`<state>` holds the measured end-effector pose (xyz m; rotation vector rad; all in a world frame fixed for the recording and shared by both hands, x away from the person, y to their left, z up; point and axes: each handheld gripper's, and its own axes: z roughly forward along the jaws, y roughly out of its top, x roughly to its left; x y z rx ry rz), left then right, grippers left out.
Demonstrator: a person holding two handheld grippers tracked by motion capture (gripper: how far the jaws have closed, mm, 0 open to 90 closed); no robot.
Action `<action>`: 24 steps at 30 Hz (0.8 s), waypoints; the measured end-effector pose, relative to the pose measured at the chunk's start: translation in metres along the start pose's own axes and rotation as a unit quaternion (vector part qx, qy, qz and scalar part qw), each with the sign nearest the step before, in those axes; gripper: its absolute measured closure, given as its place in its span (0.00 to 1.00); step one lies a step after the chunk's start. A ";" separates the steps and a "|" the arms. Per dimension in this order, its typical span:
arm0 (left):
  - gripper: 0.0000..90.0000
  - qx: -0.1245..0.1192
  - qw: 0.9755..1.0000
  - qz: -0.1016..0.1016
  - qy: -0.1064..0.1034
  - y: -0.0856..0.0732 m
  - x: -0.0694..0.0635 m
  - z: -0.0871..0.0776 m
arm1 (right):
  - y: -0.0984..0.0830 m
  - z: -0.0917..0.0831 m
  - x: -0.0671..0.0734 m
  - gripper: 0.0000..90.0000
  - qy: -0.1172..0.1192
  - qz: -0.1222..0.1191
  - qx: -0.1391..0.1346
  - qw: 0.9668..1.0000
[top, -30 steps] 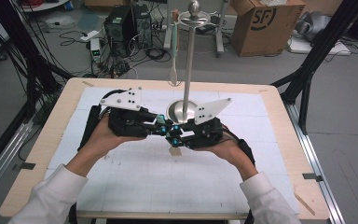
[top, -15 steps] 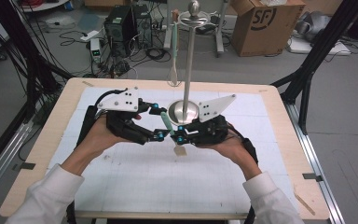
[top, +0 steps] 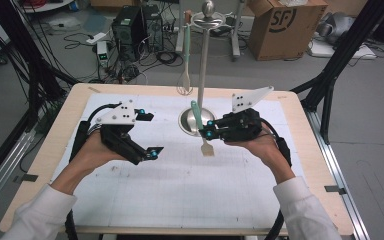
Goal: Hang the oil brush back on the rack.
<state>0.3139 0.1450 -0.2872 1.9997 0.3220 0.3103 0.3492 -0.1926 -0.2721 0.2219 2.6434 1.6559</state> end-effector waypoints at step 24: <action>0.02 0.000 0.998 -0.041 0.050 -0.086 0.015 -0.038 | 0.027 -0.030 -0.052 0.95 -0.039 0.041 -0.010 0.998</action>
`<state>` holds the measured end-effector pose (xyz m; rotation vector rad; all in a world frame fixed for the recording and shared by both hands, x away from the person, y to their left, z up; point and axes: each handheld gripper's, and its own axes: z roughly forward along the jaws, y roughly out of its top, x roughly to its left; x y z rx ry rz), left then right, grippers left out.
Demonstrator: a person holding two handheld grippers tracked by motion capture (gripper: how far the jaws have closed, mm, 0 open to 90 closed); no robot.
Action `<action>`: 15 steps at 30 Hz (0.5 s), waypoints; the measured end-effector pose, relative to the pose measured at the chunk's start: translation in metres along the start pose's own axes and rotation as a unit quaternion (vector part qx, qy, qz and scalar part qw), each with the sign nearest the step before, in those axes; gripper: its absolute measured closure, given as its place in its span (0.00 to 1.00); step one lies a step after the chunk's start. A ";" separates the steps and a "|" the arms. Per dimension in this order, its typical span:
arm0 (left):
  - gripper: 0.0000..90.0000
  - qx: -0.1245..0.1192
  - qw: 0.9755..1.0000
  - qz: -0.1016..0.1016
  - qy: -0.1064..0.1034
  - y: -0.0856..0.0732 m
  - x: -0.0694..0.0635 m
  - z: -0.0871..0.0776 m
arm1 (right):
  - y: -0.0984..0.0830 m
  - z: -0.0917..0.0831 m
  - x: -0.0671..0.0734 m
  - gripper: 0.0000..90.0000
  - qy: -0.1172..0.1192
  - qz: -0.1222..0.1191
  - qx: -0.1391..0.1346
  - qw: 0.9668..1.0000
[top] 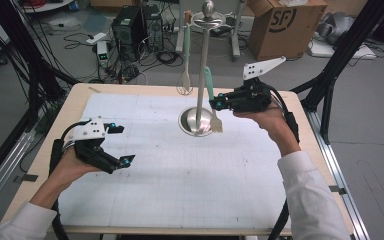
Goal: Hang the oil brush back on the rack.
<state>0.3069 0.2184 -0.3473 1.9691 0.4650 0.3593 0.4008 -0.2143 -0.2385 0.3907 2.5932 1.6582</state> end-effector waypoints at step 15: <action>0.02 -0.005 1.000 -0.010 0.009 -0.044 -0.009 -0.015 | 0.032 -0.004 -0.031 0.95 0.001 0.012 -0.012 1.000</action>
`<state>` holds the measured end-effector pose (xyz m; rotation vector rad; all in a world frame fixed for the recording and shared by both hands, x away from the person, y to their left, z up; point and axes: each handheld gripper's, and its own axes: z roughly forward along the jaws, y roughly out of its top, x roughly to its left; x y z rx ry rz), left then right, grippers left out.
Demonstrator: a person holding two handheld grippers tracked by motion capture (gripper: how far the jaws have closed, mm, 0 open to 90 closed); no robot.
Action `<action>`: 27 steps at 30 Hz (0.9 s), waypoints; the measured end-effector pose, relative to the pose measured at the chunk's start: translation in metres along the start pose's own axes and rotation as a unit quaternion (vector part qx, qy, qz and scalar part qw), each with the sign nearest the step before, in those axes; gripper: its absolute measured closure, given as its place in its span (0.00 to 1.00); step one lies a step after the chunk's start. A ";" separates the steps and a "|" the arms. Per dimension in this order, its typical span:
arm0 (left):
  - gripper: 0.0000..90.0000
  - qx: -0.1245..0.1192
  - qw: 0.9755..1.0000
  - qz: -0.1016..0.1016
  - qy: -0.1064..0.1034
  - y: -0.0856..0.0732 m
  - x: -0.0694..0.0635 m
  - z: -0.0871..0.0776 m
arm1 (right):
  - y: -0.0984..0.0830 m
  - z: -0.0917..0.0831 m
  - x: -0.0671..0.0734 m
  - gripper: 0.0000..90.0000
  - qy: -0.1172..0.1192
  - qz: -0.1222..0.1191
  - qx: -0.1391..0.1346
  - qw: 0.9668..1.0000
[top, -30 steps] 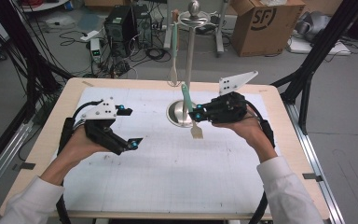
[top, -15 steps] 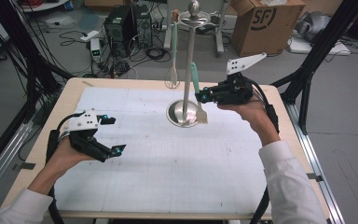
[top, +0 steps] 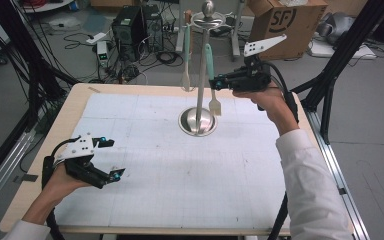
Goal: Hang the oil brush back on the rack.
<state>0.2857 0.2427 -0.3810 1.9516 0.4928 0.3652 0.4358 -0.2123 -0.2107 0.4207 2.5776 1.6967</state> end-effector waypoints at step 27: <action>0.02 -0.012 1.000 -0.006 -0.001 0.000 0.001 -0.003 | 0.015 0.001 -0.027 0.95 -0.012 0.016 0.001 1.000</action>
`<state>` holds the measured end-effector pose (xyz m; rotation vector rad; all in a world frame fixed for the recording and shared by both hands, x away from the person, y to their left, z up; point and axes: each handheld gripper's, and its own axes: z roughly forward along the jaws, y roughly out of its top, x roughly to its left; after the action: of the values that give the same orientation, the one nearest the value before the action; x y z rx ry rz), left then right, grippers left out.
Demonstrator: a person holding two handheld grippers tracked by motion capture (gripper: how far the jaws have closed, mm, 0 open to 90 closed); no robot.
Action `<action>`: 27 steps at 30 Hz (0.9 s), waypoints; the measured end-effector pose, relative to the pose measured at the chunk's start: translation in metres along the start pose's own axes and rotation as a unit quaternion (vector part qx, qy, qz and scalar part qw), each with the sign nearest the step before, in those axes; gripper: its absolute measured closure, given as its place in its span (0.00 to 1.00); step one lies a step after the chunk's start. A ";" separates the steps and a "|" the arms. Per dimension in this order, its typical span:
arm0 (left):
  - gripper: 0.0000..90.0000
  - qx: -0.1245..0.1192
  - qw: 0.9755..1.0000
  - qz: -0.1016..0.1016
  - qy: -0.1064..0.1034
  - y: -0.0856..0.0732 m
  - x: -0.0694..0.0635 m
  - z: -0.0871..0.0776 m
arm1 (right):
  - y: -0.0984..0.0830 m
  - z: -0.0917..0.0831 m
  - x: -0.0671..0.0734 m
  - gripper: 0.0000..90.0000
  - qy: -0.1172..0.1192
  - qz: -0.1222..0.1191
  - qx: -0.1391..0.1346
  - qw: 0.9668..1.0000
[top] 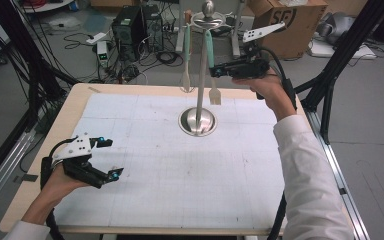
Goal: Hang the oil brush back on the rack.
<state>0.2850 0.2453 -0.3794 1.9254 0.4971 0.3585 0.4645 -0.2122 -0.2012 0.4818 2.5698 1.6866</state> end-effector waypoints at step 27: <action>0.02 -0.012 0.999 -0.020 0.029 -0.013 -0.001 -0.007 | -0.081 -0.031 0.056 0.00 -0.158 0.016 0.006 0.987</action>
<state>0.2792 0.2548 -0.3886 1.8830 0.5660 0.3950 0.3857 -0.2539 -0.2538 0.7300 2.3566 1.4656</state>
